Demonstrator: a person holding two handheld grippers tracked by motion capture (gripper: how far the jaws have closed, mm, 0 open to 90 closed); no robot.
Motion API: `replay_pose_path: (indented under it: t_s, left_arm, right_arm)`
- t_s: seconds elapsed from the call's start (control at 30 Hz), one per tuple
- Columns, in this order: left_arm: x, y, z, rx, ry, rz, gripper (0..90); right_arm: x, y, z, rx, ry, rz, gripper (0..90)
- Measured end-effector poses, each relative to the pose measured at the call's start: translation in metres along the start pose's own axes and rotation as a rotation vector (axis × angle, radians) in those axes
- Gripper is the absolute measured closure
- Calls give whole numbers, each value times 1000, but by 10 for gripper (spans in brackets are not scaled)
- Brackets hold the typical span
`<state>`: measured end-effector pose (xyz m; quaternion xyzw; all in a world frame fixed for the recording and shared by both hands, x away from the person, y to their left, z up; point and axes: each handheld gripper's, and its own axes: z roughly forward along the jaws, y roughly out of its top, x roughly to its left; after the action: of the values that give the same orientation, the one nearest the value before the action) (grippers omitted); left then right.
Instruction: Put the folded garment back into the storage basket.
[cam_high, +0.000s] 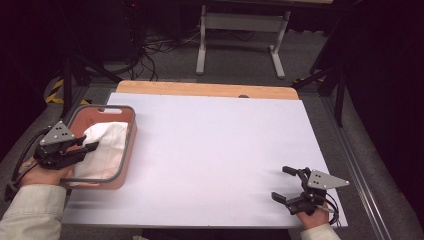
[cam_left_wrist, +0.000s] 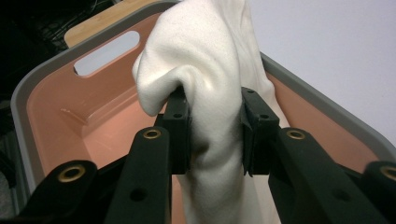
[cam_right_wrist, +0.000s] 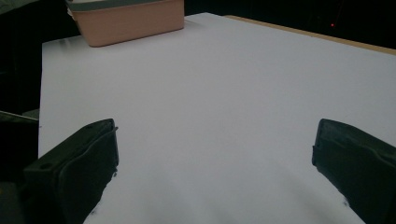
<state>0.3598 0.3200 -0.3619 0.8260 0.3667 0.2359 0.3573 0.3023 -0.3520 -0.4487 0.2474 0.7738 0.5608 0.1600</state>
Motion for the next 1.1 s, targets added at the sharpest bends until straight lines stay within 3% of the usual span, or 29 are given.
replay_pose_path:
  t_s: [0.57,0.63,1.1]
  left_arm:
    - [2,5,21,74,24,-55,675]
    - [3,6,23,74,28,-44,675]
    - [10,7,38,124,46,-74,673]
  right_arm:
    - [0,0,0,-1,2,-1,12]
    - [0,0,0,-1,3,-1,12]
    - [0,0,0,1,2,1,11]
